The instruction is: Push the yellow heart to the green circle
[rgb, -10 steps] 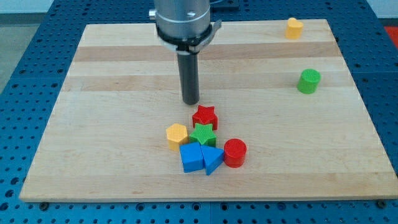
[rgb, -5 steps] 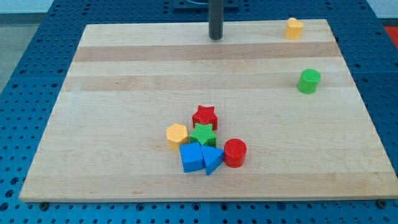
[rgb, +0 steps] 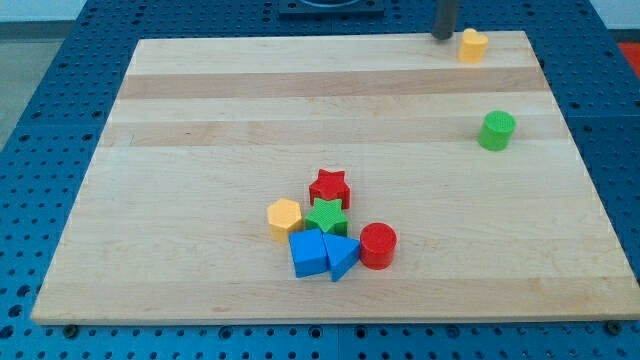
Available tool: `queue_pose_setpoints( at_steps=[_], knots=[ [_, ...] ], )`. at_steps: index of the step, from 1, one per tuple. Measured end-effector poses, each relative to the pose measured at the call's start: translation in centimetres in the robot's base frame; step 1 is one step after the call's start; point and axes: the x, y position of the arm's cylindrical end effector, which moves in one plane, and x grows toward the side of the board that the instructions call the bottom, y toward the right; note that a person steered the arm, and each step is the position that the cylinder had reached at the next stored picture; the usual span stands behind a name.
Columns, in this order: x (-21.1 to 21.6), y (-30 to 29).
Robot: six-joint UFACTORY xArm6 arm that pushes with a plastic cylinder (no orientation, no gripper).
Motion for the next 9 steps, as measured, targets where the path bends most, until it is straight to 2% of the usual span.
queue_pose_setpoints(
  at_steps=[2, 8, 9],
  knots=[
    [0.7, 2.2],
    [12.9, 1.7],
    [12.9, 2.3]
  ],
)
